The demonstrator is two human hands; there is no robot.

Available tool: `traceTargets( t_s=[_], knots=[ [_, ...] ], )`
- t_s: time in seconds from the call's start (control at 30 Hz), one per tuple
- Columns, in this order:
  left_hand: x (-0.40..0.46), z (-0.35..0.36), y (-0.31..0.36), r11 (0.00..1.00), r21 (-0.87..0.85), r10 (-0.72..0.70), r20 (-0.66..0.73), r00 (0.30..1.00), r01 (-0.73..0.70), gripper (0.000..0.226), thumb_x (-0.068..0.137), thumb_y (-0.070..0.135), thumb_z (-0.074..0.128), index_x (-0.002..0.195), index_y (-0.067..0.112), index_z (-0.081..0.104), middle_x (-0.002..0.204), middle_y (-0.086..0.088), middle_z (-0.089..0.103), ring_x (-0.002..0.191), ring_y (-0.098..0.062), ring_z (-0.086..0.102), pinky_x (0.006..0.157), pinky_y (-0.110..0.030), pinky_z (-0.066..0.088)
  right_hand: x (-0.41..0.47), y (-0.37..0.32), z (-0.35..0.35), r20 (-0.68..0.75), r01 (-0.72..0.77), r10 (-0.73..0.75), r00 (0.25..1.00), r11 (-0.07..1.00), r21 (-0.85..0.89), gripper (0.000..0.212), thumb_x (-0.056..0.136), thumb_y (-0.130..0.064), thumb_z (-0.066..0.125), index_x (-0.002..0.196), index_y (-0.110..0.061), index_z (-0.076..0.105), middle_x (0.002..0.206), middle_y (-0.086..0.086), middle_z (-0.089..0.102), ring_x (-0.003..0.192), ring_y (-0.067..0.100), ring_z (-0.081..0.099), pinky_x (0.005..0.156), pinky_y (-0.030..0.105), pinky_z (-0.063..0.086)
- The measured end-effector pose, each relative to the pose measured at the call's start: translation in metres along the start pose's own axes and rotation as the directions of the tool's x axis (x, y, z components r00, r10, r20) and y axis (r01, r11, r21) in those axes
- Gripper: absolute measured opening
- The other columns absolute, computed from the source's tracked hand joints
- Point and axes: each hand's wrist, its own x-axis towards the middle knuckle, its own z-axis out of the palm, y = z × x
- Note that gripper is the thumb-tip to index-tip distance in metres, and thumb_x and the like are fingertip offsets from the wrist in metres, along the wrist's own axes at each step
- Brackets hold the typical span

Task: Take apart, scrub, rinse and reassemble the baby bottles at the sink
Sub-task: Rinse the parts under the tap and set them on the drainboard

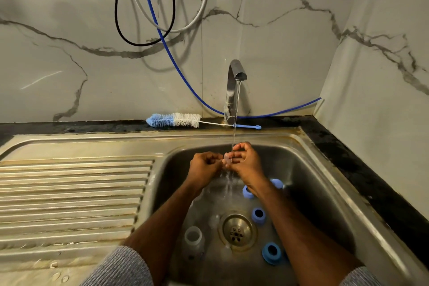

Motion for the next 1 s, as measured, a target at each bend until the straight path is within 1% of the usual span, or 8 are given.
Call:
traceTargets(
  t_s=[0.17, 0.27, 0.33, 0.43, 0.63, 0.7, 0.8, 1.0],
  knots=[
    [-0.009, -0.011, 0.005, 0.996, 0.076, 0.038, -0.014, 0.999, -0.037, 0.008, 0.092, 0.016, 0.073, 0.098, 0.018, 0.078, 0.087, 0.001, 0.078, 0.082, -0.012, 0.075, 0.082, -0.035, 0.063, -0.008, -0.003, 0.009, 0.032, 0.046, -0.044, 0.999, 0.996, -0.078, 0.045, 0.081, 0.002, 0.077, 0.111, -0.019, 0.052, 0.100, 0.009, 0.072, 0.094, 0.022, 0.073, 0.084, 0.034, 0.061],
    [-0.012, -0.020, 0.010, 0.992, 0.119, 0.055, -0.084, 0.995, -0.045, 0.005, 0.092, 0.019, 0.073, 0.095, 0.019, 0.078, 0.088, 0.002, 0.078, 0.079, -0.005, 0.074, 0.082, -0.032, 0.062, -0.012, -0.002, 0.011, 0.107, -0.078, 0.083, 0.991, 0.996, -0.050, 0.062, 0.074, -0.004, 0.085, 0.123, -0.016, 0.049, 0.111, 0.011, 0.068, 0.102, 0.024, 0.070, 0.089, 0.039, 0.059],
    [-0.014, -0.031, 0.013, 0.982, 0.169, 0.112, -0.127, 0.986, -0.090, 0.007, 0.093, 0.023, 0.073, 0.093, 0.017, 0.078, 0.086, 0.004, 0.078, 0.079, -0.005, 0.074, 0.083, -0.032, 0.061, -0.014, 0.004, 0.011, 0.137, -0.124, 0.158, 0.978, 0.965, -0.231, 0.063, 0.071, -0.014, 0.089, 0.122, -0.017, 0.052, 0.112, 0.007, 0.065, 0.105, 0.022, 0.065, 0.084, 0.035, 0.058],
    [-0.023, -0.054, 0.018, 0.949, 0.265, 0.209, -0.123, 0.970, -0.171, 0.012, 0.094, 0.026, 0.071, 0.096, 0.017, 0.078, 0.087, 0.005, 0.077, 0.080, -0.002, 0.072, 0.080, -0.027, 0.060, -0.014, 0.019, 0.019, 0.229, 0.091, 0.074, 0.971, 0.769, -0.632, 0.049, 0.074, -0.021, 0.087, 0.117, -0.020, 0.063, 0.111, 0.002, 0.065, 0.108, 0.020, 0.063, 0.090, 0.033, 0.053],
    [-0.040, -0.095, 0.022, 0.926, 0.321, 0.254, -0.139, 0.957, -0.199, 0.009, 0.095, 0.025, 0.070, 0.101, 0.022, 0.077, 0.093, 0.012, 0.075, 0.087, 0.005, 0.069, 0.081, -0.015, 0.053, -0.009, 0.016, 0.061, 0.501, 0.391, 0.060, 0.863, 0.548, -0.740, 0.079, 0.082, -0.023, 0.079, 0.150, -0.033, 0.040, 0.147, 0.004, 0.048, 0.134, 0.024, 0.048, 0.105, 0.032, 0.043],
    [-0.042, -0.108, 0.024, 0.930, 0.310, 0.259, -0.166, 0.952, -0.199, 0.009, 0.095, 0.023, 0.070, 0.101, 0.024, 0.077, 0.093, 0.013, 0.075, 0.087, 0.005, 0.069, 0.083, -0.016, 0.053, -0.007, 0.019, 0.075, 0.506, 0.411, 0.103, 0.856, 0.457, -0.789, 0.081, 0.085, -0.020, 0.076, 0.154, -0.027, 0.034, 0.151, 0.007, 0.043, 0.138, 0.028, 0.044, 0.109, 0.034, 0.040],
    [-0.045, -0.125, 0.025, 0.935, 0.295, 0.259, -0.190, 0.947, -0.196, 0.011, 0.094, 0.022, 0.071, 0.102, 0.020, 0.078, 0.093, 0.011, 0.076, 0.085, 0.003, 0.070, 0.081, -0.019, 0.056, -0.008, 0.026, 0.089, 0.470, 0.406, 0.048, 0.882, 0.432, -0.805, 0.070, 0.085, -0.022, 0.075, 0.148, -0.025, 0.043, 0.149, 0.007, 0.046, 0.137, 0.029, 0.046, 0.109, 0.036, 0.039],
    [-0.049, -0.181, 0.022, 0.962, 0.245, 0.211, -0.382, 0.900, -0.121, 0.012, 0.089, 0.024, 0.078, 0.098, 0.016, 0.079, 0.091, 0.007, 0.075, 0.077, 0.002, 0.066, 0.074, -0.020, 0.052, -0.020, -0.009, 0.090, 0.280, 0.366, -0.238, 0.930, 0.543, -0.756, 0.054, 0.073, -0.034, 0.079, 0.120, -0.033, 0.052, 0.117, -0.001, 0.065, 0.106, 0.024, 0.062, 0.087, 0.034, 0.052]
  ],
)
